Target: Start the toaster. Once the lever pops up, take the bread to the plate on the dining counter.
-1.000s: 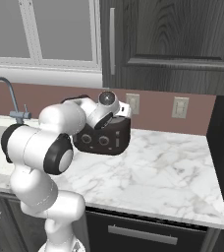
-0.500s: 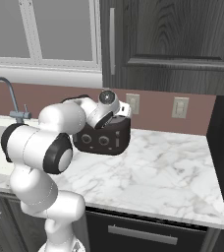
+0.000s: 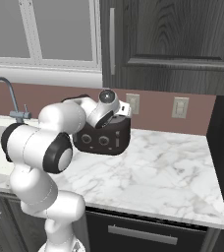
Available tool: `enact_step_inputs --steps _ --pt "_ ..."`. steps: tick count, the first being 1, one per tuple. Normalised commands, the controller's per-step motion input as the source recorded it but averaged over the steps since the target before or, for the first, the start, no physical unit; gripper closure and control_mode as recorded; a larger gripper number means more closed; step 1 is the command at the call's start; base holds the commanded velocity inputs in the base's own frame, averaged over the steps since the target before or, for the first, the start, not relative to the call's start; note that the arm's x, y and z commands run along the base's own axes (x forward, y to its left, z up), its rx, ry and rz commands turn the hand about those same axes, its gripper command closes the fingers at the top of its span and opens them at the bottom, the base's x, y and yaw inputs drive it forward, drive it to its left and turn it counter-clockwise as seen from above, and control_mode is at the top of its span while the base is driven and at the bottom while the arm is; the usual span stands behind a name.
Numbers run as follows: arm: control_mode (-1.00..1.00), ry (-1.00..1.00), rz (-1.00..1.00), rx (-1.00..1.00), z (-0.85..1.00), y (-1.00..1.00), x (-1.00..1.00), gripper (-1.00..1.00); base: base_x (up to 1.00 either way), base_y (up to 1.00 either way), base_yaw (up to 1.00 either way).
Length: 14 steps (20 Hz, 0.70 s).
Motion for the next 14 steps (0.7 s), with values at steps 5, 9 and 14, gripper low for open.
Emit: enact_step_inputs --steps 5,9,14 --pt "-1.0 0.01 0.0 0.0 -0.06 0.0 0.05 -1.0 0.0 0.0 0.0" --pt "-1.0 0.01 0.0 0.0 -0.05 0.0 0.04 -1.0 0.0 0.0 0.0" --pt "-1.0 0.0 0.0 0.0 -0.03 0.0 0.01 -1.0 0.0 0.0 0.0"
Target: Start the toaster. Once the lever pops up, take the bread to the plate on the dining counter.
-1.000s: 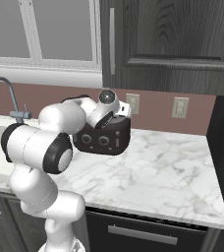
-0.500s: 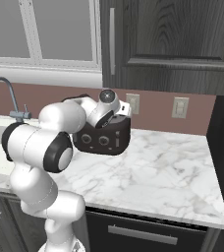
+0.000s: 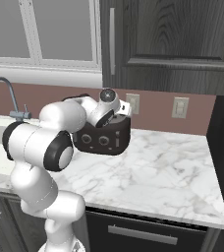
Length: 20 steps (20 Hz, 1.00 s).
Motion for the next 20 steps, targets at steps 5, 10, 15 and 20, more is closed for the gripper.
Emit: enact_step_inputs --steps 5,10,15,20 --pt "-1.0 0.0 0.0 0.0 -0.04 0.0 0.0 -1.0 0.0 0.0 0.0" --pt "-1.0 0.0 0.0 0.0 -0.04 0.0 0.0 -1.0 0.0 0.0 0.0" --pt "-1.0 0.0 0.0 0.0 -0.03 0.0 0.0 -1.0 0.0 0.0 0.0" --pt "-1.0 0.0 0.0 0.0 -0.1 0.0 0.0 -1.0 0.0 0.0 0.0"
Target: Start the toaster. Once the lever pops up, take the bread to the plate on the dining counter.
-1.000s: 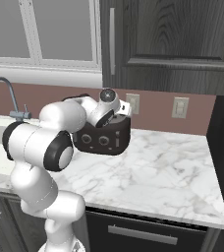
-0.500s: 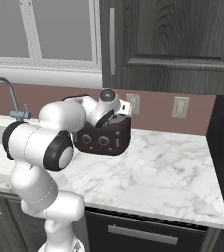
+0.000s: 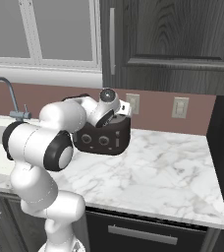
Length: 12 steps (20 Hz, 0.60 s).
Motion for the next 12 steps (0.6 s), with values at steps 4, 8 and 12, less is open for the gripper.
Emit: enact_step_inputs --steps 4,8,12 --pt "-1.0 0.0 0.0 0.0 -0.03 0.0 0.0 -1.0 0.0 0.0 0.0" --pt "-1.0 0.0 0.0 0.0 -0.01 0.0 0.0 -1.0 0.0 0.0 0.0" --pt "-1.0 0.0 0.0 0.0 -0.02 0.0 0.0 -1.0 0.0 0.0 0.0"
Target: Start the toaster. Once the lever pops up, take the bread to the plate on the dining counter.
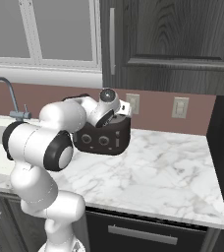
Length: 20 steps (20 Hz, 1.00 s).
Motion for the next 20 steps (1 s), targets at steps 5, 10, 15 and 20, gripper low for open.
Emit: enact_step_inputs --steps 5,10,15,20 --pt "-1.0 0.0 0.0 0.0 0.0 0.0 0.0 -1.0 0.0 0.0 0.0" --pt "-1.0 0.01 0.0 0.0 0.0 0.0 0.0 -1.0 0.0 0.0 0.0" --pt "-1.0 0.01 0.0 0.0 0.0 0.0 0.0 1.0 0.0 0.0 0.0" --pt "-1.0 0.01 0.0 0.0 0.0 0.0 0.0 1.0 0.0 0.0 0.0"
